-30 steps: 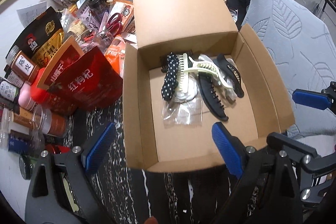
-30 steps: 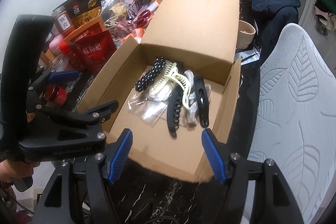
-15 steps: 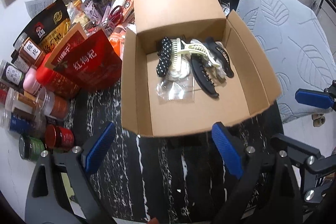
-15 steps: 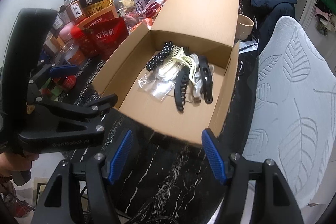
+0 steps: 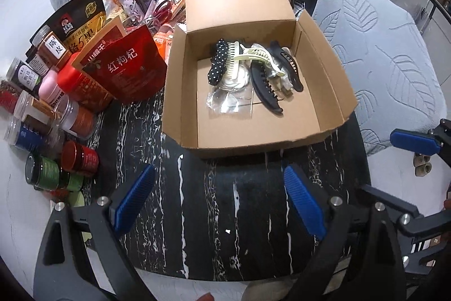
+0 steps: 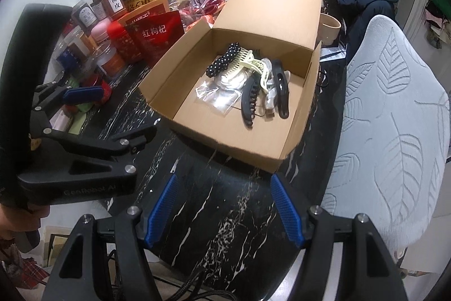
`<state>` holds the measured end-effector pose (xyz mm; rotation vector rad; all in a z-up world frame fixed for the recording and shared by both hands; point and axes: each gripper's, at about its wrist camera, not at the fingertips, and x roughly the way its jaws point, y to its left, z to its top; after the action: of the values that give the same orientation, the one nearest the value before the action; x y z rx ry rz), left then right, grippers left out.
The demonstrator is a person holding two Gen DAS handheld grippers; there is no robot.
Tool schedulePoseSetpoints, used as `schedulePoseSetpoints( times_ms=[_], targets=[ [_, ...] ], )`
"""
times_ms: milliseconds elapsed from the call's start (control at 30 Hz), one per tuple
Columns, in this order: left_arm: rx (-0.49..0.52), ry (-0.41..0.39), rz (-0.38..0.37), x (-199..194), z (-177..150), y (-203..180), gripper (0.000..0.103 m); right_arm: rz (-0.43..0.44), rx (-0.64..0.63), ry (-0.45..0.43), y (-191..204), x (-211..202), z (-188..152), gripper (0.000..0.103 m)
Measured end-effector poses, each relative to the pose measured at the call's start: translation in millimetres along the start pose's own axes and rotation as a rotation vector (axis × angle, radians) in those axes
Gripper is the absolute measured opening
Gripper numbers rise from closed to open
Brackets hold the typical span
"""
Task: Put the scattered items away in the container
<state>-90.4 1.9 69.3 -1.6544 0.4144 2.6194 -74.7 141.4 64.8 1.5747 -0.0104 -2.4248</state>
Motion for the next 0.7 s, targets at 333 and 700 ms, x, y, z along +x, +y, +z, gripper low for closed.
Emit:
schedulePoseSetpoints(
  times_ms=[333, 700],
  targets=[
    [-0.012, -0.020, -0.004, -20, -8, -7, 0.093, 0.002, -0.007, -0.008, 4, -15, -11, 0.070],
    [-0.027, -0.032, 0.000, -32, -10, -7, 0.093, -0.002, -0.018, -0.023, 4, -26, -12, 0.070]
  ],
)
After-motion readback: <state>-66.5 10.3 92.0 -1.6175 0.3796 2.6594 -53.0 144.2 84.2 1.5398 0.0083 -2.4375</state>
